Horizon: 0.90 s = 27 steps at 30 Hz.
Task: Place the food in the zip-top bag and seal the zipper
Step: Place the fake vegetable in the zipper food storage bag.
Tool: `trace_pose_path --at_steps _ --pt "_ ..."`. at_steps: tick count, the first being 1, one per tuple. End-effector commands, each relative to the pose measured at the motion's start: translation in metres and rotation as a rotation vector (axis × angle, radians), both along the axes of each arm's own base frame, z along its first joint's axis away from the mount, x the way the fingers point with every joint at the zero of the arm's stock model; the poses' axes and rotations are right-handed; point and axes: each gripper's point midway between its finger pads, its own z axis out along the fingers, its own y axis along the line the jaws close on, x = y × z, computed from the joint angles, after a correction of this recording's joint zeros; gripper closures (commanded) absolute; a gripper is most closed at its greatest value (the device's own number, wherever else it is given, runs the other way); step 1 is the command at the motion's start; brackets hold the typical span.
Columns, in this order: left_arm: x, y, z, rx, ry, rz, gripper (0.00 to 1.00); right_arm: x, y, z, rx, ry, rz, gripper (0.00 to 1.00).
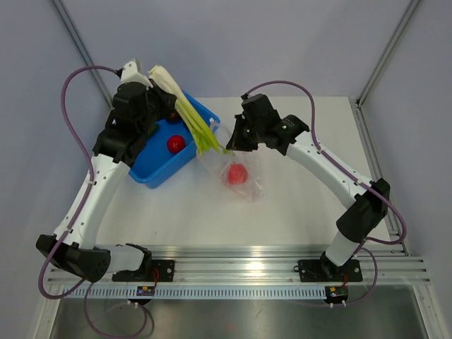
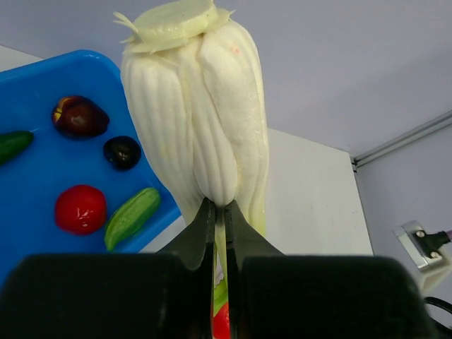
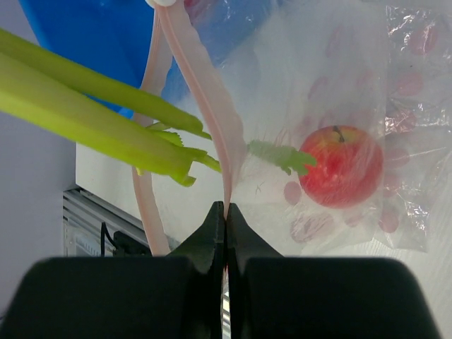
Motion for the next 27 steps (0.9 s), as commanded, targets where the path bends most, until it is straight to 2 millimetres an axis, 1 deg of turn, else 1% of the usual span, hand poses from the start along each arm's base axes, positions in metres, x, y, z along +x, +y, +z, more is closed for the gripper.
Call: trace_pose_path --at_steps 1,5,6,7,8,9,10,11,12,13,14,15,16,17,18,19,20,22,23,25,26,27 --pt "0.008 0.01 0.03 -0.006 -0.125 0.071 1.0 -0.012 0.005 0.044 0.081 -0.065 0.019 1.0" --pt "0.007 0.006 0.028 -0.035 -0.154 0.083 1.0 -0.015 0.015 0.046 0.116 -0.048 0.043 1.0" --pt "0.007 0.004 0.027 -0.04 -0.157 0.082 1.0 -0.016 0.019 0.048 0.126 -0.051 0.049 1.0" --pt "0.007 -0.003 0.022 -0.044 -0.155 0.071 1.0 -0.017 0.021 0.049 0.132 -0.049 0.052 1.0" --pt "0.006 -0.005 0.021 -0.044 -0.156 0.076 1.0 -0.016 0.022 0.052 0.14 -0.051 0.049 1.0" --pt "0.005 -0.008 0.023 -0.056 -0.172 0.074 1.0 -0.017 0.025 0.051 0.14 -0.051 0.057 1.0" --pt "0.003 -0.014 0.012 -0.053 -0.163 0.063 1.0 -0.017 0.025 0.053 0.144 -0.055 0.057 1.0" --pt "0.002 -0.016 0.011 -0.056 -0.174 0.065 1.0 -0.017 0.026 0.056 0.152 -0.058 0.057 1.0" --pt "-0.002 -0.017 0.019 -0.077 -0.213 0.064 1.0 -0.017 0.027 0.057 0.157 -0.057 0.058 1.0" --pt "-0.004 -0.021 0.015 -0.069 -0.215 0.057 1.0 -0.018 0.029 0.06 0.173 -0.06 0.067 1.0" --pt "-0.004 -0.021 0.005 -0.059 -0.205 0.067 1.0 -0.019 0.031 0.061 0.185 -0.054 0.067 1.0" --pt "-0.004 -0.023 0.008 -0.072 -0.228 0.062 1.0 -0.019 0.032 0.061 0.192 -0.051 0.073 1.0" --pt "-0.005 -0.026 0.005 -0.075 -0.227 0.053 1.0 -0.02 0.036 0.065 0.212 -0.051 0.084 1.0" --pt "-0.005 -0.029 -0.003 -0.066 -0.216 0.048 1.0 -0.02 0.037 0.063 0.22 -0.04 0.082 1.0" --pt "-0.004 -0.03 -0.002 -0.072 -0.229 0.048 1.0 -0.02 0.039 0.063 0.227 -0.035 0.085 1.0" --pt "-0.006 -0.035 -0.004 -0.076 -0.231 0.039 1.0 -0.022 0.043 0.065 0.244 -0.036 0.098 1.0" --pt "-0.006 -0.037 -0.012 -0.074 -0.224 0.034 1.0 -0.022 0.043 0.065 0.25 -0.033 0.095 1.0" --pt "-0.01 -0.042 -0.013 -0.084 -0.236 0.029 1.0 -0.021 0.045 0.065 0.257 -0.029 0.096 1.0" --pt "-0.009 -0.041 -0.02 -0.077 -0.225 0.042 1.0 -0.022 0.045 0.065 0.258 -0.029 0.097 1.0" --pt "-0.011 -0.044 -0.028 -0.082 -0.214 0.044 1.0 -0.021 0.045 0.068 0.265 -0.035 0.097 1.0" --pt "-0.012 -0.042 -0.031 -0.084 -0.213 0.06 1.0 -0.021 0.046 0.069 0.268 -0.038 0.097 1.0" --pt "-0.013 -0.043 -0.041 -0.085 -0.204 0.066 1.0 -0.021 0.046 0.07 0.27 -0.039 0.097 1.0"
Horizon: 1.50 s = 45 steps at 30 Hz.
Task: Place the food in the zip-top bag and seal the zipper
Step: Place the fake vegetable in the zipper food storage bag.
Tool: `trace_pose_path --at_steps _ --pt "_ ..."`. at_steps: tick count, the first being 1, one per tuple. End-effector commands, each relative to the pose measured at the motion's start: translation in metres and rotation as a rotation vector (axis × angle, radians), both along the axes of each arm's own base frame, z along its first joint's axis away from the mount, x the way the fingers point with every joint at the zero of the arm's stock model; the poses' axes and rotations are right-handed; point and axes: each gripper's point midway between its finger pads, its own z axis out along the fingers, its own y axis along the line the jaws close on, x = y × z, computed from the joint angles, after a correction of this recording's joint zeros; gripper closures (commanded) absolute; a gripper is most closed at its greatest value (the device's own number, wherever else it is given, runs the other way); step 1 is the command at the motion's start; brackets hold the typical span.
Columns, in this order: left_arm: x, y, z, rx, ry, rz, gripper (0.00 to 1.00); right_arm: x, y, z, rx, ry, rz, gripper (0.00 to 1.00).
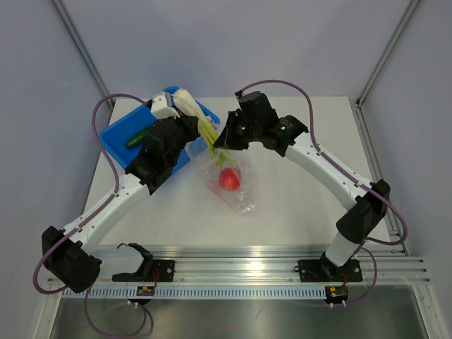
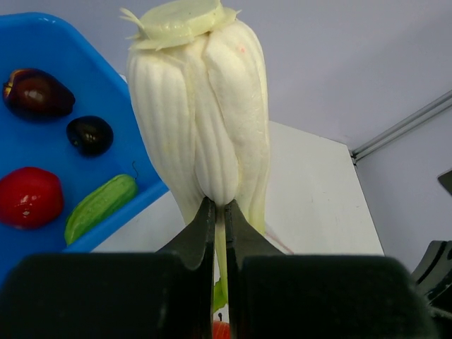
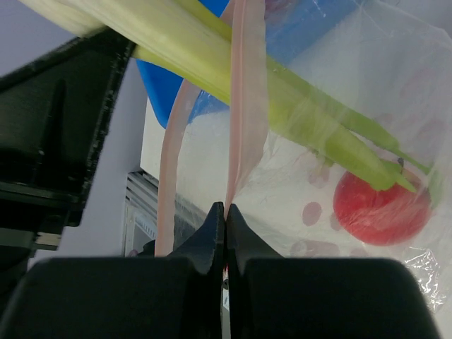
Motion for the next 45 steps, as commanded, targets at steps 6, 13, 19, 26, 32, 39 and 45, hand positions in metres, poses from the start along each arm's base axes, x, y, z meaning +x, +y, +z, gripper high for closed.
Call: trace_pose_path --at_steps 6,13,19,26,32,39,45 --pt "-0.013 -0.007 -0.002 -0.115 -0.066 0.094 1.0 -0.006 0.013 0.038 0.113 -0.062 0.037 1.0" --pt "-0.019 -0.013 -0.018 -0.114 -0.03 0.091 1.0 -0.008 0.009 0.038 0.118 -0.061 0.026 1.0" --pt "-0.023 0.002 -0.006 -0.098 -0.072 0.137 1.0 -0.009 0.012 0.04 0.133 -0.063 0.036 1.0" --pt "-0.017 0.006 0.013 -0.082 -0.119 0.17 1.0 -0.011 0.014 0.044 0.152 -0.061 0.047 1.0" --pt "-0.007 -0.003 -0.008 -0.074 -0.104 0.172 1.0 -0.017 0.014 0.049 0.164 -0.065 0.057 1.0" --pt "-0.006 -0.021 -0.045 -0.049 -0.048 0.123 1.0 -0.02 0.011 0.045 0.156 -0.061 0.053 1.0" --pt "-0.019 -0.017 -0.059 -0.039 -0.02 0.109 1.0 -0.019 0.011 0.043 0.16 -0.063 0.042 1.0"
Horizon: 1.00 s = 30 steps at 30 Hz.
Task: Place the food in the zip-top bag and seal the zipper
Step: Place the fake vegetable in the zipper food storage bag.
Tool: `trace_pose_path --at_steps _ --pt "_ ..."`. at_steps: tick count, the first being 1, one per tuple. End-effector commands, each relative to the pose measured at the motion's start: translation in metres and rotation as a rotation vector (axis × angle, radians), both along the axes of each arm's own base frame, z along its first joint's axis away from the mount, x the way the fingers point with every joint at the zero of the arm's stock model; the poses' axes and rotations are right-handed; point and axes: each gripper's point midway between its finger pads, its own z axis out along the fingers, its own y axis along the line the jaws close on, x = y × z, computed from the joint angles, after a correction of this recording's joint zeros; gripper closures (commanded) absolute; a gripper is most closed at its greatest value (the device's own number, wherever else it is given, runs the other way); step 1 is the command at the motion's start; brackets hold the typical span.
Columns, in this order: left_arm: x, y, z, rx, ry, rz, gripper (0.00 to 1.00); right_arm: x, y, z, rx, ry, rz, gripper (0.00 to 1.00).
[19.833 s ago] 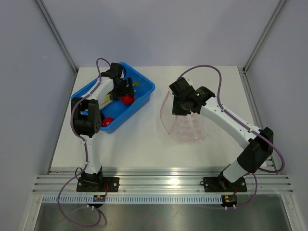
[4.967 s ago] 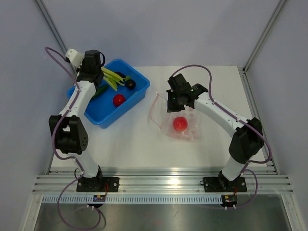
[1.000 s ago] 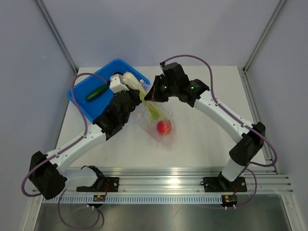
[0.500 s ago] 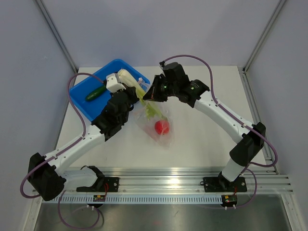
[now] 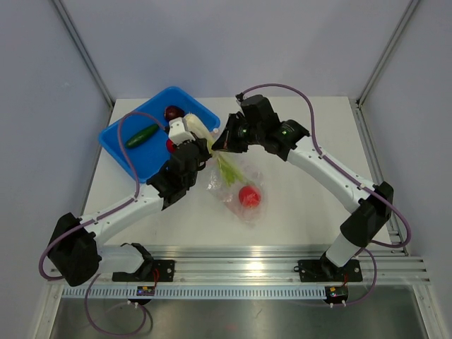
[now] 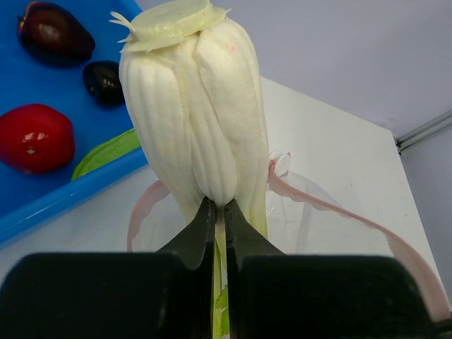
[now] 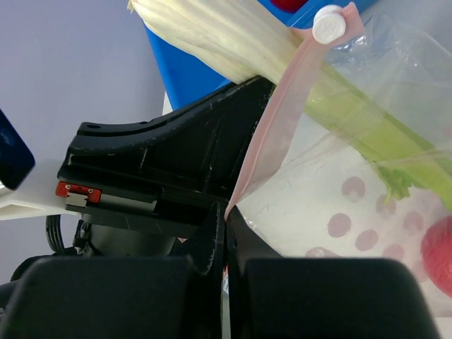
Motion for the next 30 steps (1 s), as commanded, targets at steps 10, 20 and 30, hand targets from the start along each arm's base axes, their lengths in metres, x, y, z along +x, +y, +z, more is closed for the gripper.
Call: trace_pose_path --at_steps 10,20,30 --pt "-0.023 0.024 0.014 -0.121 -0.031 0.056 1.0 -0.01 0.01 0.032 0.134 -0.085 0.029 1.0" --pt "-0.032 0.05 0.051 -0.115 -0.122 0.122 1.0 -0.009 0.045 0.052 0.348 -0.123 0.138 1.0" --pt "-0.021 0.062 0.069 -0.039 -0.202 0.208 1.0 -0.028 0.061 0.092 0.493 -0.14 0.268 1.0"
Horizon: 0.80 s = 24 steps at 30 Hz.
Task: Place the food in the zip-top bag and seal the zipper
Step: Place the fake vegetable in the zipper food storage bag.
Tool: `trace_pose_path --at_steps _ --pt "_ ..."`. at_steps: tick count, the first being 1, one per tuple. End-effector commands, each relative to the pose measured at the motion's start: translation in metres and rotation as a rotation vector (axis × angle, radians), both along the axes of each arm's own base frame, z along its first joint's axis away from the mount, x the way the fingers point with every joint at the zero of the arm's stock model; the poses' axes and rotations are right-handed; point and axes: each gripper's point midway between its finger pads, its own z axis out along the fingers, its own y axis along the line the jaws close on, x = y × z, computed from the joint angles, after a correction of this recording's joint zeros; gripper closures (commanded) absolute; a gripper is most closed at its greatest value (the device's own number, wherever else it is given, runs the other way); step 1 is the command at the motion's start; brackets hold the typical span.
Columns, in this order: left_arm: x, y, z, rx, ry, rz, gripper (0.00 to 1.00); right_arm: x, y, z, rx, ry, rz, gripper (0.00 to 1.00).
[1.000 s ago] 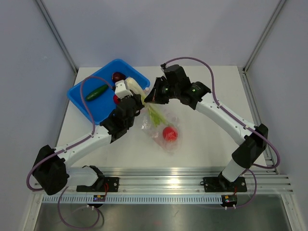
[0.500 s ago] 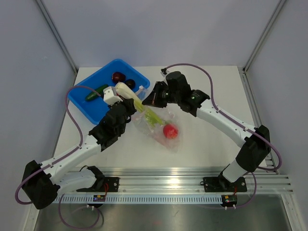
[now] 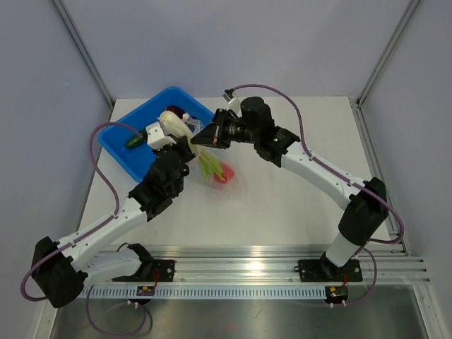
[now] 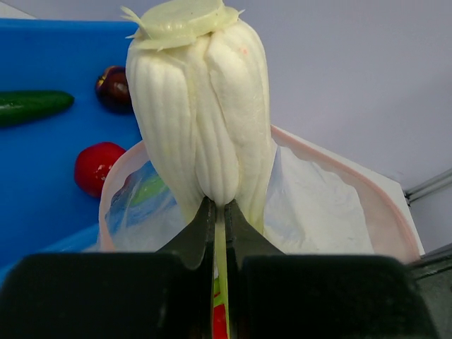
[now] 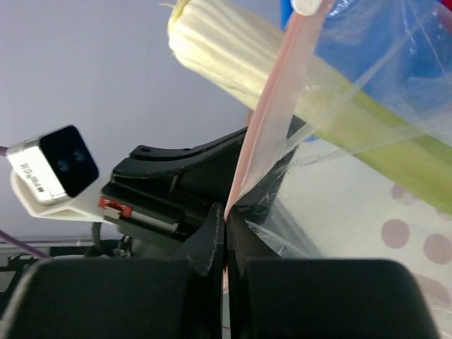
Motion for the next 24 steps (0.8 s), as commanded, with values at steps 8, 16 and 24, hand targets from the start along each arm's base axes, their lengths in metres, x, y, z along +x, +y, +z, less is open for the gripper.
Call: trace_pose_path --at_steps 8,16,24 --pt "0.005 0.015 0.038 -0.022 -0.12 0.099 1.0 -0.028 0.003 0.044 0.163 -0.048 0.086 1.0" --pt "0.008 -0.004 0.0 0.007 -0.012 0.015 0.96 -0.028 0.005 0.041 0.176 -0.034 0.095 1.0" --pt "-0.001 -0.001 -0.011 0.089 0.047 -0.014 0.35 -0.028 0.004 0.029 0.167 -0.02 0.087 1.0"
